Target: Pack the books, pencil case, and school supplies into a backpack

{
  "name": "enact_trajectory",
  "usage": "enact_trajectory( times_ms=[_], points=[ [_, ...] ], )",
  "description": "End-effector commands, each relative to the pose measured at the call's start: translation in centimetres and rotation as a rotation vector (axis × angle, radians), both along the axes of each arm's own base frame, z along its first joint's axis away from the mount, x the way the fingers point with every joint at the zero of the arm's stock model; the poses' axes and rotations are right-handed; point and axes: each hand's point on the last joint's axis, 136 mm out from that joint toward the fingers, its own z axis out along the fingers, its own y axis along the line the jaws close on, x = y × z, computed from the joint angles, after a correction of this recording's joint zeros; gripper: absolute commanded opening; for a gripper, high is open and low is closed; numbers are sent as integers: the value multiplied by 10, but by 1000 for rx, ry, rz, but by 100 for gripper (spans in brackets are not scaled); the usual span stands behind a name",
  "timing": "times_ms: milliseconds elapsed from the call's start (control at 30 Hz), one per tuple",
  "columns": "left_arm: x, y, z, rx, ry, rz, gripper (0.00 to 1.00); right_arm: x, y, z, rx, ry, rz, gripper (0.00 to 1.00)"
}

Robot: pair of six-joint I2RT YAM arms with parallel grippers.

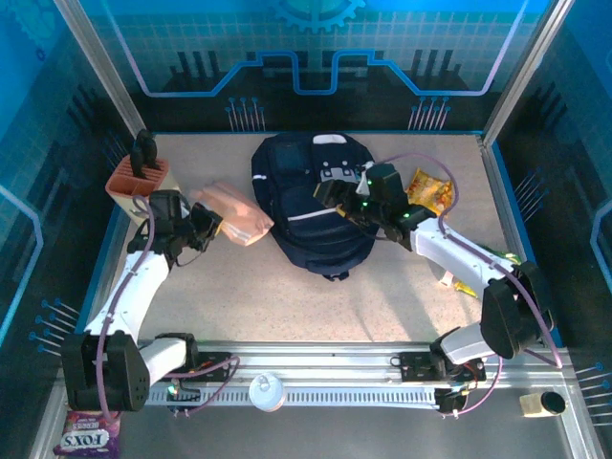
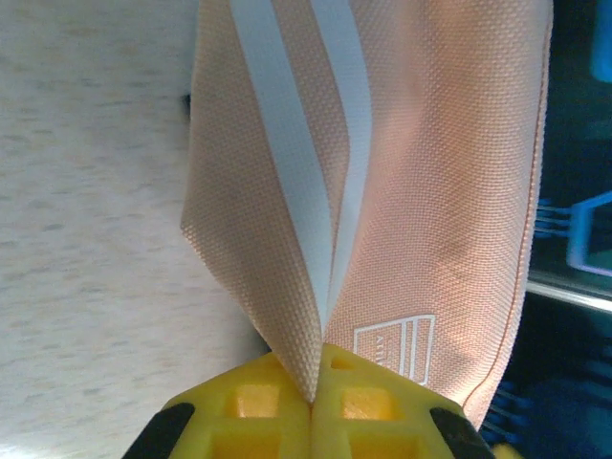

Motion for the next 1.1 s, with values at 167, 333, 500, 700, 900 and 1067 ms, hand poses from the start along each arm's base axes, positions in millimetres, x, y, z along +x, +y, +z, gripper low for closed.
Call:
enact_trajectory(
  times_ms=[167, 333, 500, 700, 900, 1067],
  points=[
    [43, -58, 72, -184, -184, -67, 6, -18, 70, 35, 160, -131, 215, 93],
    [47, -77, 68, -216, -179, -107, 6, -12, 89, 25, 152, -124, 259, 93],
    [46, -85, 65, -217, -170, -126, 6, -3, 100, 21, 172, -140, 275, 86],
    [43, -85, 59, -209, -150, -134, 9, 3, 103, 29, 238, -190, 268, 63],
    [39, -85, 53, -158, -142, -162, 25, 15, 91, 28, 236, -183, 216, 21],
    [33, -81, 52, 52, -172, -247, 65, 25, 52, 31, 186, -216, 131, 12]
  ],
)
